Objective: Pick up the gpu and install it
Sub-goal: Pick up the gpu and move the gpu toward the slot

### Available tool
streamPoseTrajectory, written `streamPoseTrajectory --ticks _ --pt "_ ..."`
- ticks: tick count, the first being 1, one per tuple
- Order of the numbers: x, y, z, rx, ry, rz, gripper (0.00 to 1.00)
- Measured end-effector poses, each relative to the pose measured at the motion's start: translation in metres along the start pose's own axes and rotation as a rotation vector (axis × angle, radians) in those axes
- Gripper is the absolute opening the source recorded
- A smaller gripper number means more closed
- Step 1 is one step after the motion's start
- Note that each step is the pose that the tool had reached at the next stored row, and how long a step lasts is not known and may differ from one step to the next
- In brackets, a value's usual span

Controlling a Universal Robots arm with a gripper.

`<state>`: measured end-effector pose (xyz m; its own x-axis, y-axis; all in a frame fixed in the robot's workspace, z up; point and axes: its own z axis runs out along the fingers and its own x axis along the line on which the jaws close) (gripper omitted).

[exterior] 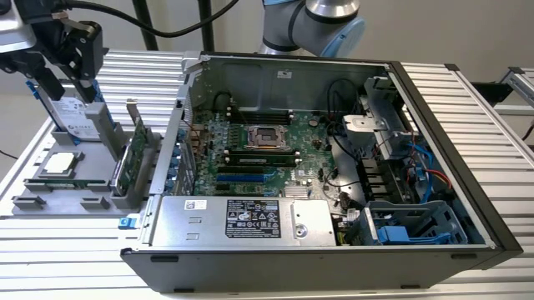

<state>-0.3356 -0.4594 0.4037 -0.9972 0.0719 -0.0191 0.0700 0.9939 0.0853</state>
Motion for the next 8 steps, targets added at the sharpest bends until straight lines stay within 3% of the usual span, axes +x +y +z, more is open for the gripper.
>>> streamPoseTrajectory --ticks 8 --pt "-0.0002 -0.0002 0.0025 0.0010 -0.0001 0.000 1.00"
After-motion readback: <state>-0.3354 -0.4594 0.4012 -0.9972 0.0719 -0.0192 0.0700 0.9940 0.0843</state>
